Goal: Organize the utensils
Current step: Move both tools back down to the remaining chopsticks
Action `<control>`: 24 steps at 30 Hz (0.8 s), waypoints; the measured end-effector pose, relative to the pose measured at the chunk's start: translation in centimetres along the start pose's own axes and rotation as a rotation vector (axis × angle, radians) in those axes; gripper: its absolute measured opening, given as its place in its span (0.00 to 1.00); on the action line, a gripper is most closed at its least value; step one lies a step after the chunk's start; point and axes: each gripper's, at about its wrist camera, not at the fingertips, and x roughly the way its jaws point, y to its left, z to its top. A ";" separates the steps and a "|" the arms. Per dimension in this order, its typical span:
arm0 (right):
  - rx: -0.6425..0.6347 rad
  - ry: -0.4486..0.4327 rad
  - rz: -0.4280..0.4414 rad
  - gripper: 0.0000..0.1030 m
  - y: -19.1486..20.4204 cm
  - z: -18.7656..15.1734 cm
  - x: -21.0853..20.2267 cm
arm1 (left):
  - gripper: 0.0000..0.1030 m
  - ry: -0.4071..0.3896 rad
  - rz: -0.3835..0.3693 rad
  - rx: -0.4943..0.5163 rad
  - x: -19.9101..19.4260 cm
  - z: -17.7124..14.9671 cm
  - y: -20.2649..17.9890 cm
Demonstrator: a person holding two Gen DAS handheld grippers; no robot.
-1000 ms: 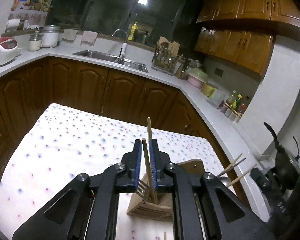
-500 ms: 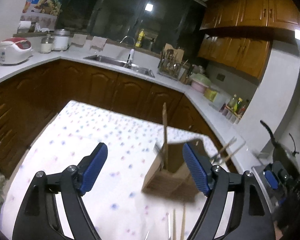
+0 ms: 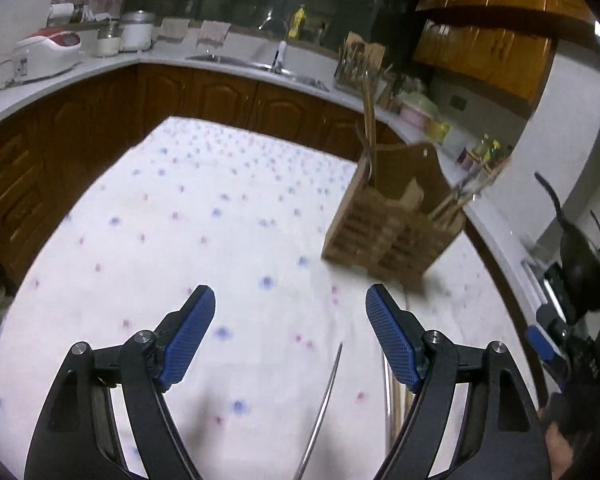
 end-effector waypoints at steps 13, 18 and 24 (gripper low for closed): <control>-0.013 0.119 -0.036 0.96 -0.3 -4.3 1.5 | 0.77 0.133 0.034 0.118 1.9 -4.7 -1.6; -0.029 0.138 -0.047 0.96 -0.2 -4.8 1.9 | 0.77 0.183 0.049 0.184 3.1 -5.6 -2.5; -0.035 0.168 -0.069 0.96 -0.3 -5.0 2.9 | 0.77 0.233 0.064 0.236 4.8 -6.2 -3.5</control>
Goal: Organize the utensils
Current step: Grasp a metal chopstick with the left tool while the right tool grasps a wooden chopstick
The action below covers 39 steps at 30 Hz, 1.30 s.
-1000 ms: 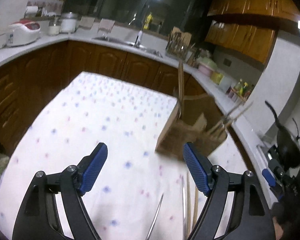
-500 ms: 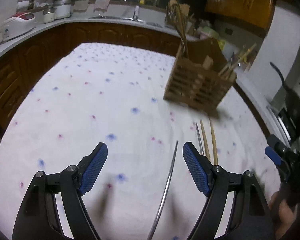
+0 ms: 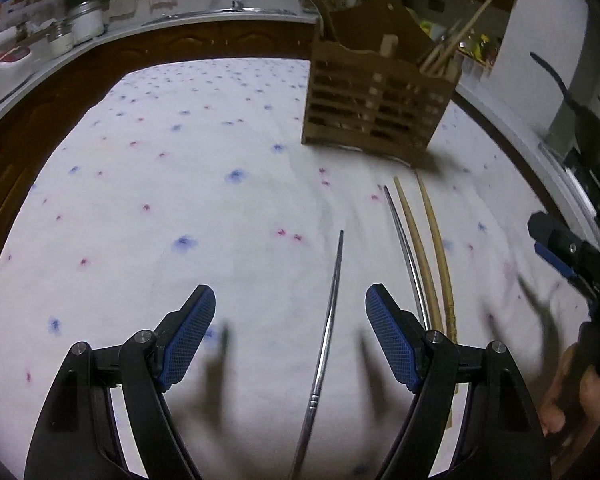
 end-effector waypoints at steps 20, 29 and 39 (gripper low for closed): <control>-0.145 0.194 -0.108 0.39 2.6 2.9 10.5 | 0.32 0.094 0.010 0.122 4.4 1.4 -2.2; -0.279 0.214 -0.187 0.11 4.0 2.3 12.2 | 0.04 0.077 0.006 0.116 4.6 1.9 -2.1; -0.157 0.178 -0.057 0.06 2.8 1.8 7.1 | 0.04 0.033 -0.114 -0.021 1.2 2.5 0.8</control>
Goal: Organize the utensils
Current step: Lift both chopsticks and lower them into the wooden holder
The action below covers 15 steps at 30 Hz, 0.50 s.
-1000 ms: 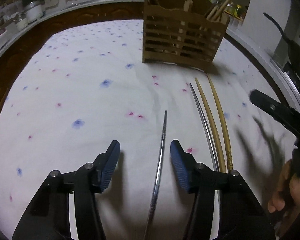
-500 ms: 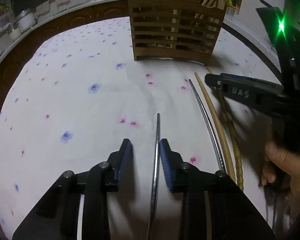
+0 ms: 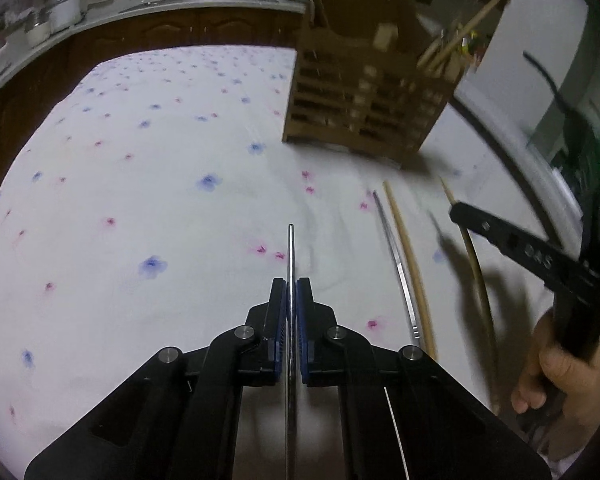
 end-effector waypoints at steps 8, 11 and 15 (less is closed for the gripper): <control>0.024 -0.139 0.078 0.06 0.0 0.9 -7.2 | 0.04 -0.123 -0.069 -0.063 -5.8 1.3 0.9; 0.024 -0.184 0.101 0.06 0.2 1.2 -9.3 | 0.04 -0.171 -0.081 -0.060 -7.9 1.8 0.6; 0.019 -0.230 0.124 0.06 0.4 1.6 -11.4 | 0.04 -0.217 -0.094 -0.050 -9.9 2.2 0.3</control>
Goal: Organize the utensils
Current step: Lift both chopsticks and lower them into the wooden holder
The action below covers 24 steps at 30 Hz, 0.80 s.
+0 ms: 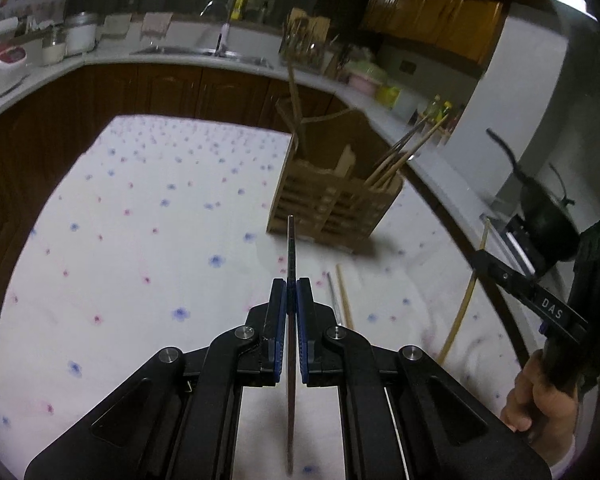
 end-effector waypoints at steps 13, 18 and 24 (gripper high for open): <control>-0.015 -0.104 0.032 0.06 1.1 1.8 -3.6 | 0.04 -0.056 -0.001 0.004 -2.2 0.9 -0.5; -0.014 -0.106 0.033 0.06 1.0 1.9 -3.8 | 0.04 -0.060 0.002 0.003 -2.2 1.0 -0.4; -0.013 -0.108 0.032 0.06 1.0 2.0 -3.7 | 0.04 -0.061 0.003 0.000 -2.1 1.2 -0.3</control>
